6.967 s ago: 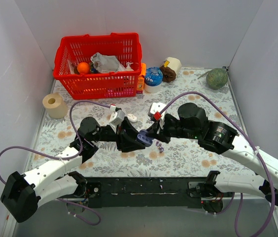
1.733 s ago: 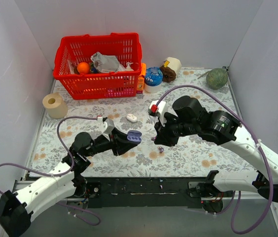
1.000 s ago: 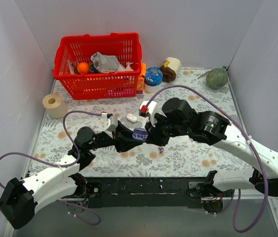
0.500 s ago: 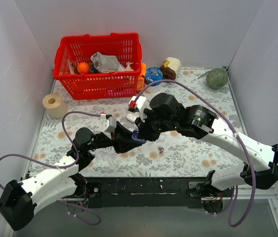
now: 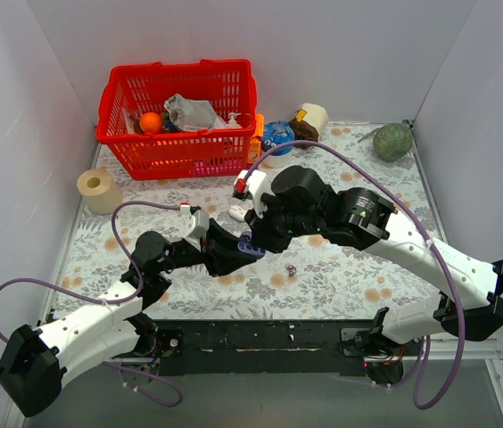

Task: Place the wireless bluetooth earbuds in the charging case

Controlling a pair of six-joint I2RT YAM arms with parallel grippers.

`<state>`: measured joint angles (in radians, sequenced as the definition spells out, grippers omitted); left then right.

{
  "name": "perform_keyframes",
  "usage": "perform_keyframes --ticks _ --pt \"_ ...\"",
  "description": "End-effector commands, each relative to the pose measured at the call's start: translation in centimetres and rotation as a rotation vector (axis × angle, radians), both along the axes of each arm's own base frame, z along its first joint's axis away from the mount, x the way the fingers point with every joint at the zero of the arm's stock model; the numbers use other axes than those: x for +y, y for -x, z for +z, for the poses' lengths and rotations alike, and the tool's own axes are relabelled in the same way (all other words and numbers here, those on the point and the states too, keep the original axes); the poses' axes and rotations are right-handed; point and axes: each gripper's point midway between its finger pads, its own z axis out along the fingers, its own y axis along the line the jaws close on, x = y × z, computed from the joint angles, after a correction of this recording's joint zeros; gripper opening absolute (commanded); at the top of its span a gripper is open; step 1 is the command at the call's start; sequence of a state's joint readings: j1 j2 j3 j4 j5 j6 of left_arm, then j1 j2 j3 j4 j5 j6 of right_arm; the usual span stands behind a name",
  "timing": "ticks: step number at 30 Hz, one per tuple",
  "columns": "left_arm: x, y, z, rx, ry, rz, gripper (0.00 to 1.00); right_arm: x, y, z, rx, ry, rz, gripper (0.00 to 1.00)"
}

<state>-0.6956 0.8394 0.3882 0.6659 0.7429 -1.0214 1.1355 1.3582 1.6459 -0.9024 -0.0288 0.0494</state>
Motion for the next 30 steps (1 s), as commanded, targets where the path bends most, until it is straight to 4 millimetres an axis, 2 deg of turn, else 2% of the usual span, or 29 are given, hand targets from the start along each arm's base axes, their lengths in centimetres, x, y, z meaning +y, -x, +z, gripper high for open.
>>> perform_keyframes --ticks 1,6,18,30 --pt "0.1 0.4 1.0 -0.022 0.037 -0.009 0.0 -0.1 -0.2 1.1 -0.018 -0.021 -0.022 0.27" --pt "0.2 1.1 1.3 0.007 0.081 -0.041 0.0 -0.2 -0.1 1.4 -0.015 -0.027 -0.025 0.34" --pt "0.6 1.7 2.0 0.059 0.166 -0.063 0.0 -0.7 -0.8 1.7 -0.035 -0.016 -0.067 0.38" --pt "0.7 1.8 1.4 0.092 0.175 -0.066 0.0 -1.2 -0.6 4.1 -0.048 -0.068 -0.08 0.43"
